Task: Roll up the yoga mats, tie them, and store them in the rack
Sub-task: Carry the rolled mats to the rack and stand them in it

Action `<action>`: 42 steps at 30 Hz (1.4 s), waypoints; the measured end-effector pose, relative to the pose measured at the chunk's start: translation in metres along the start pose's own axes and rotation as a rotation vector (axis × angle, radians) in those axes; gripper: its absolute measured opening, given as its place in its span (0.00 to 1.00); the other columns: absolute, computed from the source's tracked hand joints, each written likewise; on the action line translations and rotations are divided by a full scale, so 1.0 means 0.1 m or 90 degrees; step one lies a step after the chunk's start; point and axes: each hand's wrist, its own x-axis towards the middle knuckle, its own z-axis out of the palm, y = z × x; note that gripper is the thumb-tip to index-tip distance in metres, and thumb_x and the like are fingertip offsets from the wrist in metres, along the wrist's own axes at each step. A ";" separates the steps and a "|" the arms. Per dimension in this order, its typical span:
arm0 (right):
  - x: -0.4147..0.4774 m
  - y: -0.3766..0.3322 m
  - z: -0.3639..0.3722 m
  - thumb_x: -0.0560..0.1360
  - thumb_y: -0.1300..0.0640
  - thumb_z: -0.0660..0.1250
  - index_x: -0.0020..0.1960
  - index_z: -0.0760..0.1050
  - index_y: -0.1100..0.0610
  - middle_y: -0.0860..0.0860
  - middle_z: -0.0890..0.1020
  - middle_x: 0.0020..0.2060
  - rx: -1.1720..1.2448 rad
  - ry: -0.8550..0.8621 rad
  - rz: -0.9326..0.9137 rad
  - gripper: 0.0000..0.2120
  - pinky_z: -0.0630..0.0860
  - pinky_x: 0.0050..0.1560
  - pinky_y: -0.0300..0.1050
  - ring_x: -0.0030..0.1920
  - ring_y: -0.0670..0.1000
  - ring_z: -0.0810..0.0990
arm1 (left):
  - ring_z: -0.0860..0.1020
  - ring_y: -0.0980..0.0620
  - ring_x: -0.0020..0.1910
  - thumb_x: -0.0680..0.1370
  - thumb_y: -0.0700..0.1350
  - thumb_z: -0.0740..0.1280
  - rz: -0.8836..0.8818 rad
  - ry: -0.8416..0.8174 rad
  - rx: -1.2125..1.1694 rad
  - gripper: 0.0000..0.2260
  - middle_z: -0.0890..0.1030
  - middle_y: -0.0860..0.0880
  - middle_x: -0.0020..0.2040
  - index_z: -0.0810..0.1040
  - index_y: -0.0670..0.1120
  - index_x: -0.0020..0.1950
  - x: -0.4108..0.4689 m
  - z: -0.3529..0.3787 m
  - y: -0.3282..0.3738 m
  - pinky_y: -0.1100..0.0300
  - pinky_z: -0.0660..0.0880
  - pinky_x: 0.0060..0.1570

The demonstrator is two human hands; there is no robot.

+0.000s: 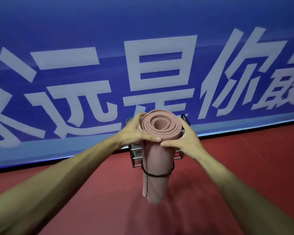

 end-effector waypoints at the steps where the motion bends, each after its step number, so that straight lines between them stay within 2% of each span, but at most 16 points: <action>1: 0.15 0.04 -0.17 0.53 0.56 0.85 0.59 0.72 0.37 0.35 0.81 0.52 0.000 0.005 0.006 0.40 0.72 0.54 0.30 0.55 0.34 0.77 | 0.75 0.66 0.57 0.62 0.44 0.81 -0.004 -0.003 0.003 0.44 0.76 0.58 0.59 0.60 0.48 0.71 0.21 0.06 0.09 0.67 0.72 0.58; 4: 0.58 0.15 -0.57 0.49 0.49 0.85 0.63 0.72 0.40 0.38 0.81 0.55 -0.024 0.011 0.006 0.45 0.74 0.59 0.41 0.58 0.38 0.77 | 0.75 0.65 0.57 0.63 0.43 0.81 0.008 -0.011 -0.001 0.45 0.75 0.58 0.58 0.59 0.46 0.72 0.77 0.20 0.28 0.70 0.72 0.55; 7: 1.00 0.24 -0.91 0.47 0.43 0.84 0.64 0.70 0.36 0.40 0.79 0.58 -0.051 0.010 0.011 0.48 0.75 0.62 0.50 0.61 0.42 0.76 | 0.74 0.68 0.53 0.64 0.40 0.80 0.028 -0.002 -0.018 0.43 0.74 0.59 0.56 0.58 0.46 0.71 1.26 0.29 0.43 0.76 0.72 0.48; 9: 1.28 0.26 -1.11 0.47 0.43 0.84 0.65 0.69 0.35 0.40 0.79 0.59 -0.071 0.012 0.009 0.49 0.74 0.63 0.52 0.62 0.43 0.75 | 0.75 0.67 0.52 0.64 0.41 0.81 0.040 0.003 -0.023 0.43 0.74 0.59 0.56 0.59 0.46 0.71 1.58 0.32 0.52 0.73 0.73 0.48; 12: 1.74 0.29 -1.37 0.49 0.47 0.84 0.66 0.69 0.37 0.38 0.79 0.57 -0.078 0.010 0.007 0.48 0.73 0.65 0.52 0.62 0.41 0.75 | 0.76 0.69 0.52 0.63 0.41 0.81 0.051 0.010 -0.050 0.42 0.74 0.59 0.56 0.60 0.48 0.69 2.10 0.32 0.59 0.71 0.74 0.50; 14: 2.05 0.33 -1.49 0.51 0.50 0.85 0.67 0.69 0.40 0.39 0.80 0.57 -0.094 0.006 0.010 0.48 0.72 0.66 0.50 0.62 0.41 0.75 | 0.76 0.66 0.55 0.62 0.42 0.82 0.060 0.001 -0.058 0.44 0.75 0.58 0.57 0.59 0.47 0.70 2.47 0.29 0.59 0.72 0.74 0.49; 18: 2.63 0.43 -1.63 0.50 0.48 0.85 0.65 0.70 0.41 0.38 0.80 0.56 -0.106 0.025 0.025 0.46 0.73 0.65 0.51 0.61 0.40 0.75 | 0.74 0.70 0.53 0.63 0.43 0.81 0.086 -0.005 -0.055 0.42 0.74 0.61 0.55 0.61 0.47 0.71 3.15 0.14 0.59 0.71 0.72 0.54; 22: 3.16 0.53 -1.76 0.52 0.50 0.85 0.65 0.70 0.42 0.38 0.80 0.56 -0.114 0.033 0.046 0.45 0.73 0.65 0.51 0.60 0.41 0.76 | 0.73 0.76 0.49 0.64 0.42 0.81 0.099 -0.017 -0.055 0.42 0.74 0.63 0.55 0.61 0.47 0.71 3.73 0.01 0.61 0.77 0.71 0.47; 27: 3.77 0.67 -1.90 0.51 0.49 0.85 0.64 0.71 0.44 0.41 0.81 0.55 -0.132 0.012 0.048 0.44 0.74 0.64 0.50 0.59 0.42 0.77 | 0.74 0.69 0.53 0.64 0.44 0.81 0.085 -0.010 -0.063 0.42 0.75 0.61 0.55 0.62 0.48 0.71 4.28 -0.10 0.63 0.71 0.71 0.49; 33: 4.47 0.90 -2.14 0.51 0.46 0.84 0.64 0.72 0.43 0.39 0.81 0.55 -0.135 -0.032 0.030 0.44 0.74 0.59 0.42 0.60 0.42 0.76 | 0.75 0.68 0.53 0.64 0.44 0.81 0.054 0.054 -0.076 0.38 0.75 0.61 0.55 0.65 0.50 0.69 4.85 -0.06 0.64 0.68 0.73 0.52; 38: 4.93 1.10 -2.42 0.54 0.47 0.84 0.65 0.71 0.45 0.39 0.80 0.56 -0.126 -0.070 0.013 0.43 0.72 0.60 0.42 0.60 0.42 0.75 | 0.75 0.73 0.47 0.65 0.43 0.80 0.024 0.100 -0.052 0.33 0.75 0.63 0.51 0.65 0.54 0.63 5.26 0.04 0.75 0.71 0.73 0.51; 40: 5.07 1.18 -2.52 0.54 0.46 0.84 0.65 0.71 0.45 0.40 0.79 0.57 -0.118 -0.091 0.004 0.43 0.73 0.60 0.43 0.60 0.43 0.75 | 0.74 0.77 0.44 0.65 0.41 0.79 0.025 0.117 -0.046 0.33 0.75 0.64 0.51 0.65 0.53 0.64 5.40 0.11 0.78 0.77 0.71 0.45; 42: 5.20 1.26 -2.59 0.54 0.48 0.84 0.66 0.71 0.46 0.40 0.79 0.57 -0.107 -0.109 -0.002 0.43 0.73 0.59 0.42 0.60 0.42 0.75 | 0.74 0.77 0.45 0.65 0.42 0.80 0.028 0.139 -0.049 0.34 0.75 0.63 0.52 0.66 0.51 0.66 5.51 0.16 0.78 0.79 0.70 0.43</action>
